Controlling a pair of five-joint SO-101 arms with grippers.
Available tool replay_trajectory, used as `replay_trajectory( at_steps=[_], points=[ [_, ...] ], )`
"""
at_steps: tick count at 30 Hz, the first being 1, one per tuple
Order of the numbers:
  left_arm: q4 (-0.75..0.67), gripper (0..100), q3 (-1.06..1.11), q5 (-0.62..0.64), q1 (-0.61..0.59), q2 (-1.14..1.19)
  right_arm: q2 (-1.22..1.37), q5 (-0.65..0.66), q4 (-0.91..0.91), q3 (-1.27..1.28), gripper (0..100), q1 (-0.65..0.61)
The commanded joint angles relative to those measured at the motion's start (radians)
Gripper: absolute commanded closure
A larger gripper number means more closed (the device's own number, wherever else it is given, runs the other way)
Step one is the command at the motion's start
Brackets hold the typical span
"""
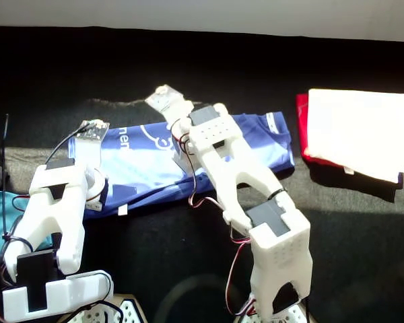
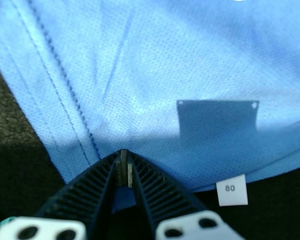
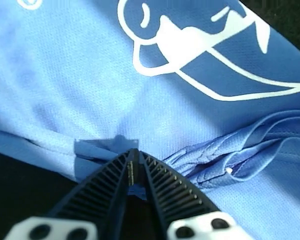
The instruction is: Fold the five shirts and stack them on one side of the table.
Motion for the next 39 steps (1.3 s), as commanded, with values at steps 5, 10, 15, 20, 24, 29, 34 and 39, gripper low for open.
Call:
replay_trajectory(
  at_steps=[5, 10, 15, 20, 24, 29, 34, 39],
  points=[
    [-0.014, 99, 0.002, 0.006, 0.010, 0.004, 0.067, -0.006, -0.047, -0.036, 99.3, 0.007],
    [-0.014, 99, 0.002, 0.006, 0.010, 0.004, 0.064, -0.006, 0.051, -0.038, 99.3, -0.015],
    [-0.014, 99, 0.002, 0.006, 0.010, 0.004, 0.056, -0.005, 0.128, -0.038, 99.3, -0.012],
    [-0.014, 99, 0.002, 0.006, 0.010, 0.004, 0.054, 0.000, 0.140, -0.045, 99.3, -0.012],
    [-0.014, 99, 0.002, 0.006, 0.010, 0.004, 0.056, -0.005, 0.134, -0.163, 99.3, -0.012],
    [-0.014, 99, 0.002, 0.006, 0.012, -0.001, 0.056, -0.005, 0.200, -0.429, 99.3, 0.002],
    [0.011, 99, -0.067, 0.008, 0.008, -0.004, 0.058, -0.005, 0.404, -0.725, 99.3, 0.058],
    [0.253, 99, -0.291, 0.137, 0.013, -0.005, 0.058, 0.000, 0.541, -0.800, 99.0, 0.076]
  ],
)
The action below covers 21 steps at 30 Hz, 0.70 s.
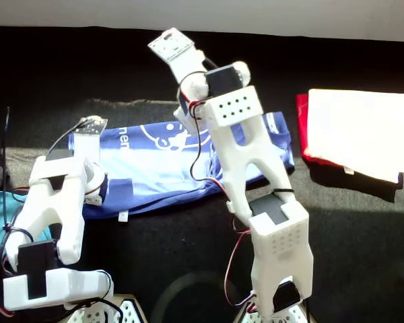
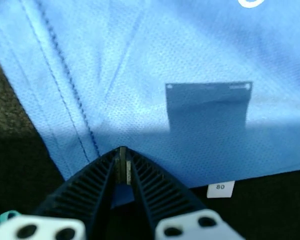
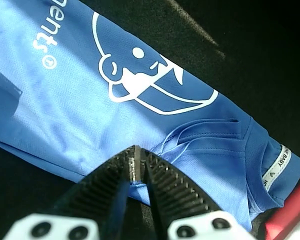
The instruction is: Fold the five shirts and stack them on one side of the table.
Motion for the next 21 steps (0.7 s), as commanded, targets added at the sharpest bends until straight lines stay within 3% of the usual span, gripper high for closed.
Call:
replay_trajectory(
  at_steps=[1, 7, 13, 21],
  points=[
    [0.176, 99, -0.196, 0.091, 0.013, -0.015, -0.027, 0.000, 0.054, -0.062, 99.0, 0.012],
    [0.342, 93, -0.401, 0.140, -0.022, -0.002, -0.027, 0.000, 0.054, -0.067, 99.0, 0.013],
    [0.206, 76, -0.403, 0.137, -0.163, 0.061, -0.027, 0.000, 0.056, -0.059, 99.0, 0.013],
    [0.133, 77, -0.484, 0.186, -0.188, 0.352, -0.027, 0.000, 0.056, -0.059, 99.1, 0.013]
  ],
)
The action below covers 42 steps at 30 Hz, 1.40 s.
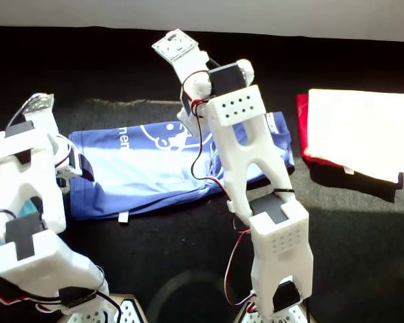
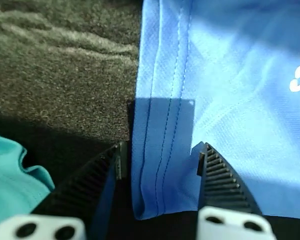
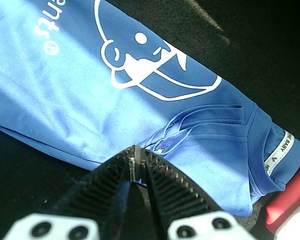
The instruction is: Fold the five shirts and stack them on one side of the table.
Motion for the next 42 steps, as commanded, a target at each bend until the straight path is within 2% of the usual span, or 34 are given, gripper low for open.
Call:
replay_trajectory(
  at_steps=[1, 8, 15, 17, 20, 21, 23, 28, 32, 36, 42],
  points=[
    [-0.011, 77, -0.099, 0.054, -0.010, 0.093, -0.027, 0.000, 0.012, -0.041, 99.1, 0.012],
    [0.083, 77, -0.234, 0.087, 0.047, 0.268, -0.038, 0.000, 0.012, -0.048, 99.1, 0.012],
    [0.218, 77, -0.354, 0.100, 0.131, 0.346, -0.231, 0.000, 0.012, -0.038, 99.1, 0.042],
    [0.233, 81, -0.364, 0.100, 0.156, 0.360, -0.286, -0.003, 0.013, -0.031, 99.1, 0.094],
    [0.232, 96, -0.369, 0.100, 0.165, 0.378, -0.392, -0.003, 0.013, 0.051, 99.1, 0.214],
    [0.232, 100, -0.369, 0.100, 0.160, 0.378, -0.435, -0.003, 0.013, 0.094, 99.1, 0.259],
    [0.232, 98, -0.369, 0.098, 0.156, 0.380, -0.529, -0.003, 0.012, 0.199, 99.1, 0.349],
    [0.245, 99, -0.374, 0.091, 0.091, 0.375, -0.814, 0.003, 0.008, 0.524, 99.1, 0.532],
    [0.307, 99, -0.438, 0.029, 0.012, 0.375, -1.075, 0.005, -0.008, 0.820, 99.1, 0.567],
    [0.390, 99, -0.561, -0.011, -0.091, 0.375, -1.276, 0.005, -0.136, 1.158, 99.1, 0.578],
    [0.559, 99, -0.742, -0.078, -0.186, 0.375, -1.296, 0.005, -0.360, 1.554, 99.1, 0.679]
  ],
)
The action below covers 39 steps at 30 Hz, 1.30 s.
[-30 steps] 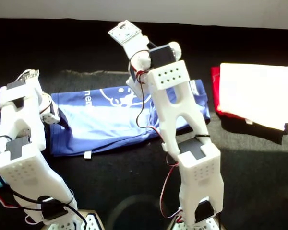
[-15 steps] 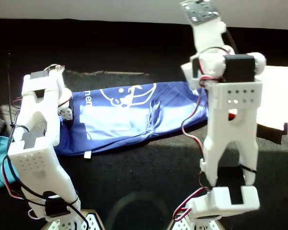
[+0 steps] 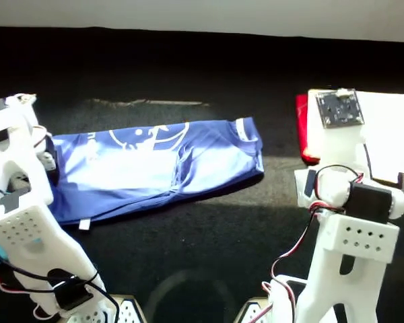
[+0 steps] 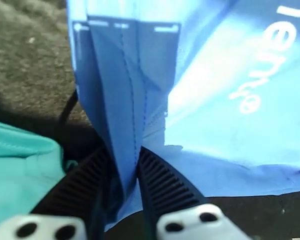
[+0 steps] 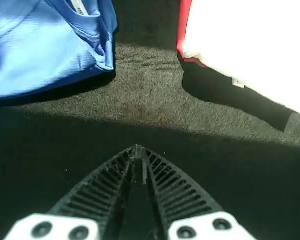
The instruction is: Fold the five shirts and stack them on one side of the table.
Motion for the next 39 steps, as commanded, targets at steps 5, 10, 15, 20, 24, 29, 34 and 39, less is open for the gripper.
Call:
replay_trajectory(
  at_steps=[5, 10, 15, 20, 24, 29, 34, 39],
  points=[
    [0.143, 99, -0.128, -0.029, 0.035, -0.012, -0.016, -0.003, -0.343, 0.418, 99.1, 0.054],
    [0.157, 99, -0.124, -0.011, 0.177, -0.036, -0.018, -0.005, -0.621, 0.694, 99.1, 0.062],
    [0.164, 99, -0.070, 0.025, 0.355, -0.216, -0.016, -0.005, -0.846, 0.909, 99.1, 0.090],
    [0.161, 99, 0.054, 0.025, 0.598, -0.437, -0.018, -0.005, -0.929, 0.998, 99.1, 0.101],
    [0.157, 99, 0.087, 0.025, 0.768, -0.519, -0.018, -0.006, -0.932, 0.998, 99.1, 0.097],
    [0.127, 99, 0.087, 0.025, 0.914, -0.526, -0.018, -0.006, -0.932, 0.998, 99.1, 0.097],
    [0.021, 99, 0.088, 0.026, 1.043, -0.524, -0.018, -0.063, -0.944, 0.998, 99.1, 0.099],
    [-0.137, 99, 0.097, 0.023, 1.076, -0.473, -0.018, -0.066, -0.946, 1.000, 99.1, 0.099]
  ],
)
